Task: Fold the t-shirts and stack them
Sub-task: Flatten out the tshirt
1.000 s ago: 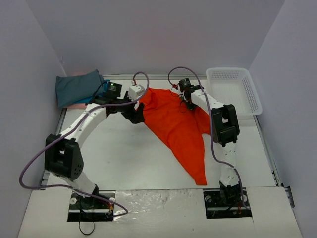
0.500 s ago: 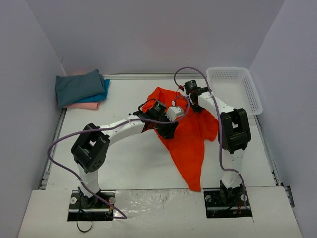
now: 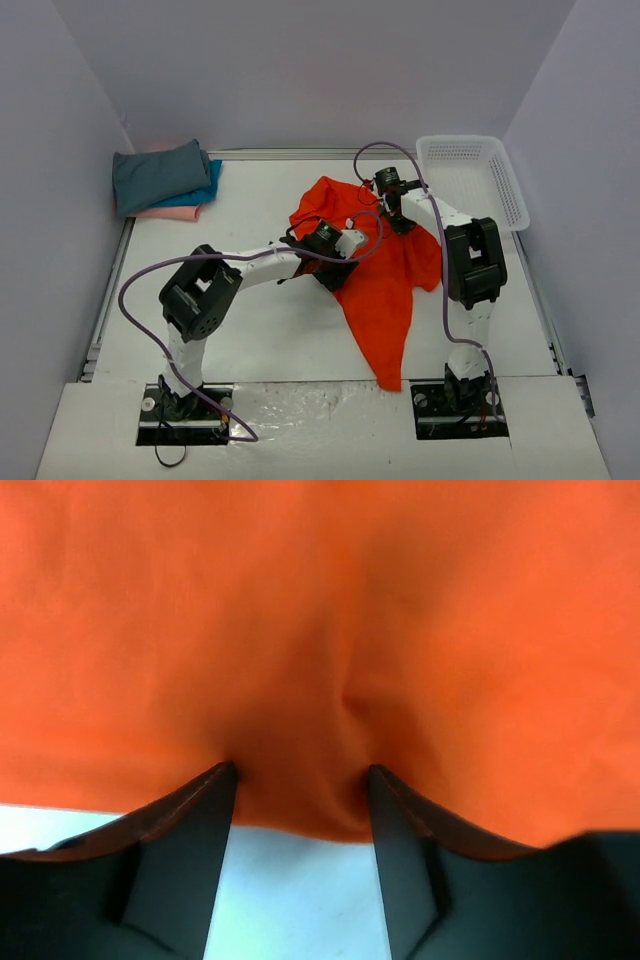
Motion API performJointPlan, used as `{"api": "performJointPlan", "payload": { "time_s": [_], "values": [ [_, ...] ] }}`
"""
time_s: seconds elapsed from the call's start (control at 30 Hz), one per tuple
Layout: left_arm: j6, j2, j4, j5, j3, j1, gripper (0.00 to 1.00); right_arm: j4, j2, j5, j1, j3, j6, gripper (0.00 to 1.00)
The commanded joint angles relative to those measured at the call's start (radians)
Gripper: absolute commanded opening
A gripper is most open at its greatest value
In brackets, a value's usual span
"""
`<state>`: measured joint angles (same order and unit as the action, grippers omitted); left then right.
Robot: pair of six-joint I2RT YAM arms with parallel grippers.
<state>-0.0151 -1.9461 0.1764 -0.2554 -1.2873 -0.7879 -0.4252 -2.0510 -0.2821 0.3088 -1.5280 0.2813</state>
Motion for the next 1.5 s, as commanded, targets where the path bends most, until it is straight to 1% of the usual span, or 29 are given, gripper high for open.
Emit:
{"api": "performJointPlan", "payload": {
  "time_s": [0.0,0.03,0.07,0.2,0.3,0.33,0.37,0.4,0.43,0.47,0.53,0.57,0.6,0.7,0.77,0.83,0.9,0.97,1.0,1.07,1.17,1.23,1.27,1.3,1.33,1.37,1.4,1.43,1.47],
  "values": [
    [-0.008,-0.016,0.000,-0.024,-0.043,-0.031,0.42,-0.032,0.043,-0.002,-0.007,0.015,0.004,0.00],
    [-0.005,-0.028,0.006,-0.031,-0.050,-0.036,0.28,-0.032,0.043,-0.003,-0.008,0.020,0.006,0.00],
    [-0.003,-0.033,0.029,-0.022,-0.064,-0.040,0.03,-0.032,0.045,-0.003,-0.014,0.023,0.009,0.00],
    [0.065,-0.001,0.077,0.014,-0.055,-0.033,0.03,-0.032,0.061,0.017,-0.039,0.045,0.018,0.00],
    [0.114,0.103,0.115,0.004,-0.015,0.057,0.02,-0.032,0.097,0.053,-0.066,0.072,0.027,0.00],
    [0.131,0.157,0.141,-0.019,-0.014,0.096,0.03,-0.032,0.109,0.061,-0.073,0.080,0.030,0.00],
    [0.145,0.183,0.188,-0.036,-0.012,0.183,0.02,-0.032,0.121,0.075,-0.079,0.095,0.033,0.00],
    [0.197,0.205,0.224,-0.092,-0.015,0.231,0.02,-0.033,0.147,0.084,-0.085,0.103,0.036,0.00],
    [0.220,0.245,0.257,-0.094,-0.014,0.274,0.02,-0.034,0.163,0.092,-0.094,0.112,0.047,0.00],
    [0.239,0.262,0.299,-0.099,-0.006,0.359,0.02,-0.034,0.187,0.106,-0.096,0.121,0.051,0.00],
    [0.306,0.300,0.346,-0.117,0.008,0.435,0.02,-0.040,0.210,0.116,-0.097,0.147,0.059,0.00],
    [0.326,0.308,0.377,-0.126,0.016,0.497,0.02,-0.044,0.235,0.145,-0.097,0.155,0.062,0.00],
    [0.372,0.311,0.402,-0.134,0.016,0.521,0.02,-0.058,0.244,0.161,-0.097,0.170,0.067,0.00],
    [0.466,0.294,0.469,-0.117,0.029,0.565,0.02,-0.108,0.267,0.234,-0.094,0.190,0.088,0.00],
    [0.490,0.256,0.504,-0.117,0.048,0.570,0.03,-0.156,0.273,0.271,-0.091,0.198,0.102,0.00],
    [0.526,0.175,0.559,-0.123,0.049,0.569,0.09,-0.196,0.275,0.349,-0.082,0.203,0.124,0.00],
    [0.529,0.074,0.578,-0.114,0.017,0.570,0.09,-0.236,0.290,0.371,-0.060,0.210,0.147,0.00],
    [0.512,0.017,0.555,-0.052,0.006,0.572,0.08,-0.254,0.311,0.373,-0.040,0.226,0.154,0.00],
    [0.497,-0.014,0.539,-0.044,0.009,0.575,0.11,-0.260,0.318,0.380,-0.037,0.230,0.157,0.00],
    [0.471,-0.010,0.499,-0.057,0.014,0.590,0.25,-0.274,0.330,0.386,-0.036,0.242,0.167,0.00],
    [0.445,0.059,0.476,-0.137,0.002,0.601,0.27,-0.282,0.330,0.394,-0.042,0.258,0.170,0.00],
    [0.426,0.148,0.457,-0.175,-0.020,0.598,0.32,-0.287,0.318,0.428,-0.042,0.265,0.170,0.00],
    [0.406,0.174,0.459,-0.221,-0.036,0.593,0.34,-0.291,0.310,0.438,-0.040,0.267,0.171,0.03],
    [0.400,0.221,0.465,-0.243,-0.079,0.584,0.34,-0.296,0.305,0.452,-0.043,0.266,0.174,0.18],
    [0.394,0.242,0.485,-0.257,-0.105,0.573,0.34,-0.299,0.298,0.465,-0.043,0.267,0.177,0.24],
    [0.376,0.260,0.488,-0.272,-0.127,0.547,0.34,-0.299,0.295,0.474,-0.043,0.267,0.177,0.37],
    [0.369,0.292,0.491,-0.294,-0.144,0.530,0.35,-0.299,0.293,0.477,-0.043,0.264,0.177,0.61],
    [0.371,0.305,0.503,-0.291,-0.182,0.506,0.38,-0.296,0.298,0.481,-0.051,0.258,0.179,0.67],
    [0.376,0.324,0.508,-0.283,-0.200,0.449,0.40,-0.296,0.301,0.480,-0.056,0.234,0.179,0.71]
  ]
}}
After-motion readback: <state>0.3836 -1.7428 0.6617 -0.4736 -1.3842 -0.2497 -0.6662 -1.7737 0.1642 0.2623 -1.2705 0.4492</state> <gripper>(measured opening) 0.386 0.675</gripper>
